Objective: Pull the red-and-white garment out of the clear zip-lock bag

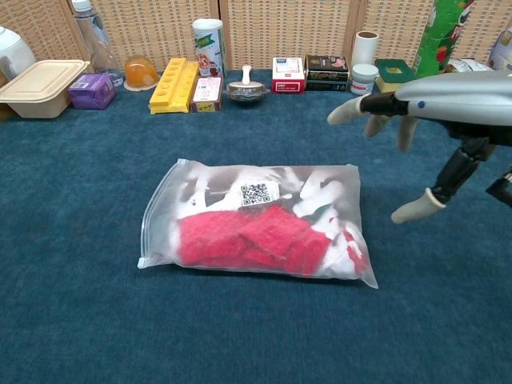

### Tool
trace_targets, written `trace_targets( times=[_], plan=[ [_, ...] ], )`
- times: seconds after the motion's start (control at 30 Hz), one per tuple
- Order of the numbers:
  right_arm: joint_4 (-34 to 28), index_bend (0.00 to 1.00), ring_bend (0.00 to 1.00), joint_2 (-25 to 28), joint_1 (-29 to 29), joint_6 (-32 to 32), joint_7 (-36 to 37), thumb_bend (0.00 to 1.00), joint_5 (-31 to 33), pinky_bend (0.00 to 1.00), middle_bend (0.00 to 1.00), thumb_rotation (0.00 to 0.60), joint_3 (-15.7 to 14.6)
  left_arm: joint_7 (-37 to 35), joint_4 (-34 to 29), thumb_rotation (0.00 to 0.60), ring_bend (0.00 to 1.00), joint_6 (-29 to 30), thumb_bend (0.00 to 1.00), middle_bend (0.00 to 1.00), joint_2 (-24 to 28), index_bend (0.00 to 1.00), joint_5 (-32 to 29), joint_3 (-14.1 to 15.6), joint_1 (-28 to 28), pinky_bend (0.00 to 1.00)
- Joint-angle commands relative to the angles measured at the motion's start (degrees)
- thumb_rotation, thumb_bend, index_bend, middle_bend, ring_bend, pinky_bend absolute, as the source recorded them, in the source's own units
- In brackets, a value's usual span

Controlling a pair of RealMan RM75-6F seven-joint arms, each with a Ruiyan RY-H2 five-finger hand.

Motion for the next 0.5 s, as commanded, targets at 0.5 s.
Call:
trace_targets(
  times=[0.5],
  plan=[
    [-0.3,0.0,0.16,-18.4,19.5,12.3,-29.6,0.02,35.8,0.3,0.03,0.47,0.3,-4.7,3.7,0.6,0.31,0.6,0.22,0.42,-0.2,0.46,-0.4,0.2,0.1,0.33]
  ],
)
